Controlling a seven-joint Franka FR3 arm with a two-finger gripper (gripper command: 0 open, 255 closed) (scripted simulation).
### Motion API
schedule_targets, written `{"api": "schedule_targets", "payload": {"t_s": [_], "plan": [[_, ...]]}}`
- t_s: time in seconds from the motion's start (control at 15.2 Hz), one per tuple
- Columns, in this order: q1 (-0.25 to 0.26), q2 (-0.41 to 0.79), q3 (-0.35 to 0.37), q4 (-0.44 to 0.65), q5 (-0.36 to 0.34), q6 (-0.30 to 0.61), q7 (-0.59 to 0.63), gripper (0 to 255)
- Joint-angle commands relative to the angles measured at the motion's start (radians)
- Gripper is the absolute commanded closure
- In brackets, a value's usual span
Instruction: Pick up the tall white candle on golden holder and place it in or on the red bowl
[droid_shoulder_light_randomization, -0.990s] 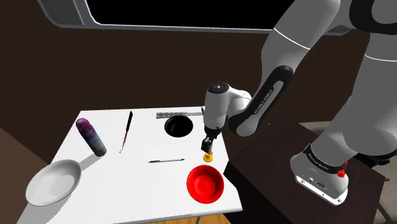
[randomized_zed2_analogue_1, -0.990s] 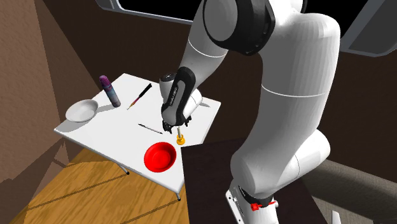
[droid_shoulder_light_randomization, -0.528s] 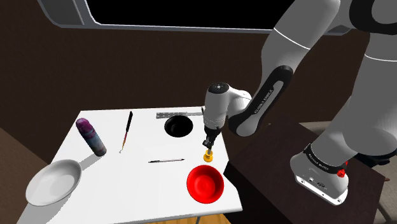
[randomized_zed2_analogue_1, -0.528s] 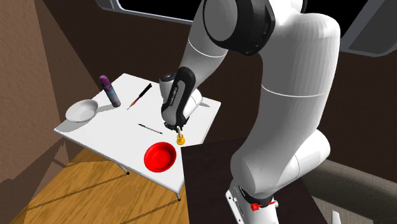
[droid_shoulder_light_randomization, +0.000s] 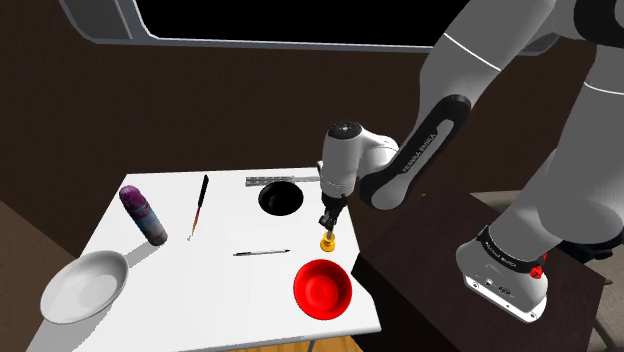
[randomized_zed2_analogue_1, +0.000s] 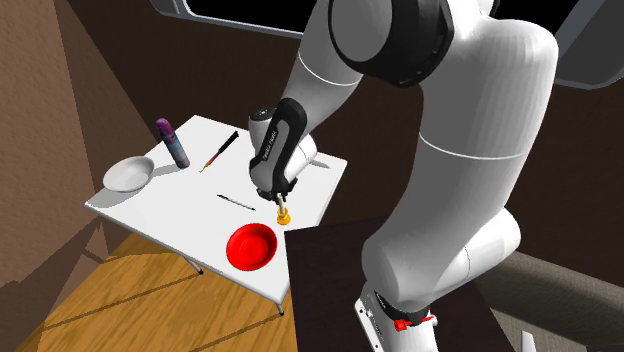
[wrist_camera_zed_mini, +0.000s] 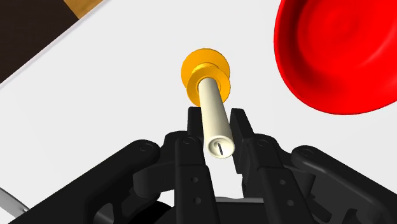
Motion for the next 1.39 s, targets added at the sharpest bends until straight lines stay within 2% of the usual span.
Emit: {"api": "schedule_targets", "payload": {"t_s": [0.0, 0.4, 0.79, 1.19, 1.32], "plan": [[-0.018, -0.034, 0.023, -0.008, 0.033, -0.024, -0.024, 255], [-0.052, -0.131, 0.077, -0.018, 0.132, -0.101, -0.096, 255], [-0.065, -0.226, 0.105, -0.018, 0.224, -0.185, -0.161, 255], [-0.065, -0.304, 0.112, -0.009, 0.288, -0.263, -0.207, 255], [-0.036, -0.335, 0.140, -0.011, 0.315, -0.287, -0.172, 255]]}}
